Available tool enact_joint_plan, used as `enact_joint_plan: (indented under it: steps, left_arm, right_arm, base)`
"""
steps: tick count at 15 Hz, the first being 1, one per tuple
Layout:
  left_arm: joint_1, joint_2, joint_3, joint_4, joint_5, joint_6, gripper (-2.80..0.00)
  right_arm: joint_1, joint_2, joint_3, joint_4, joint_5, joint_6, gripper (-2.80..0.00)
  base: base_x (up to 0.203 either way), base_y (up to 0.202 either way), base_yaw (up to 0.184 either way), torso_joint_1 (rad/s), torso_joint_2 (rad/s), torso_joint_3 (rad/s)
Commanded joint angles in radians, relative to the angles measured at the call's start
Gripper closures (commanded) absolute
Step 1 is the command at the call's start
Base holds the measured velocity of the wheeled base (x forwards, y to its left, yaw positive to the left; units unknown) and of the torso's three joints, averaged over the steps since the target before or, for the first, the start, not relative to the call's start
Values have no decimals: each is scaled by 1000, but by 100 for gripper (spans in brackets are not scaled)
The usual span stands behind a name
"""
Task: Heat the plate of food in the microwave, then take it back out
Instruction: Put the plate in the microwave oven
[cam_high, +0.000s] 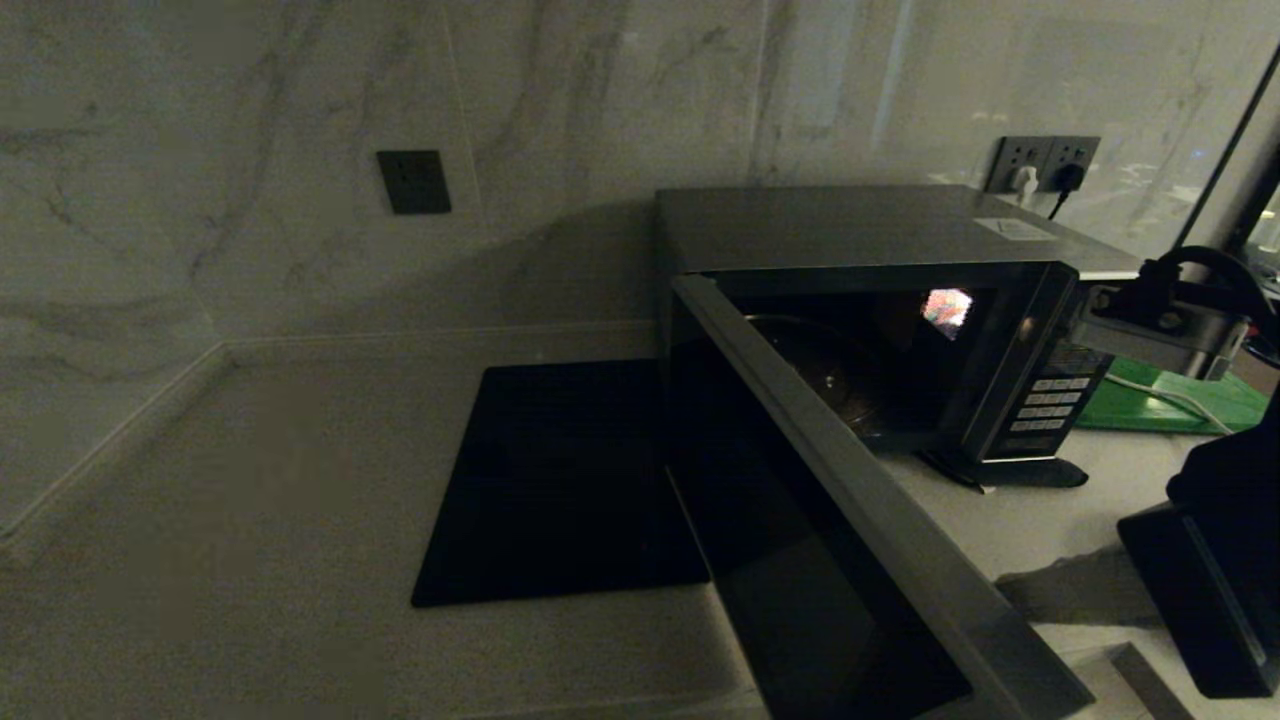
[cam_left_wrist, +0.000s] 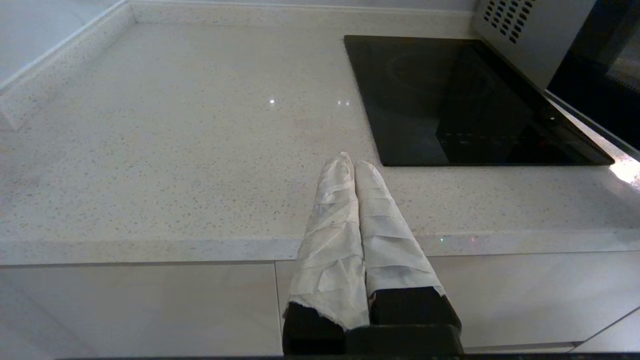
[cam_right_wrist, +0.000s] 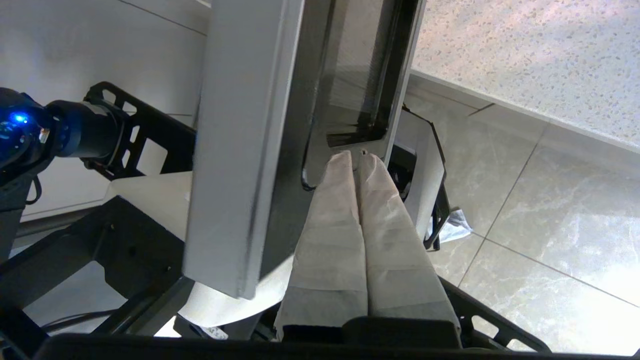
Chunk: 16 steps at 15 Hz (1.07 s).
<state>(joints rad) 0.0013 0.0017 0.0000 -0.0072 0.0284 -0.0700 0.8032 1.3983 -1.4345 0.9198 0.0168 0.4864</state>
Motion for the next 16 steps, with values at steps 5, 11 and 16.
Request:
enact_joint_plan:
  steps: [5, 11, 16]
  left_arm:
    - [0, 0, 0, 0, 0, -1, 0]
    - [0, 0, 0, 0, 1, -1, 0]
    - [0, 0, 0, 0, -1, -2, 0]
  right_arm:
    - [-232, 8, 11, -9, -109, -2, 0]
    - [-824, -87, 327, -369, -242, -167, 0]
    - [-1239, -88, 759, -1162, -179, -433, 0]
  base:
    - [0, 0, 0, 0, 0, 0]
    - [0, 0, 0, 0, 0, 0]
    - [0, 0, 0, 0, 0, 0]
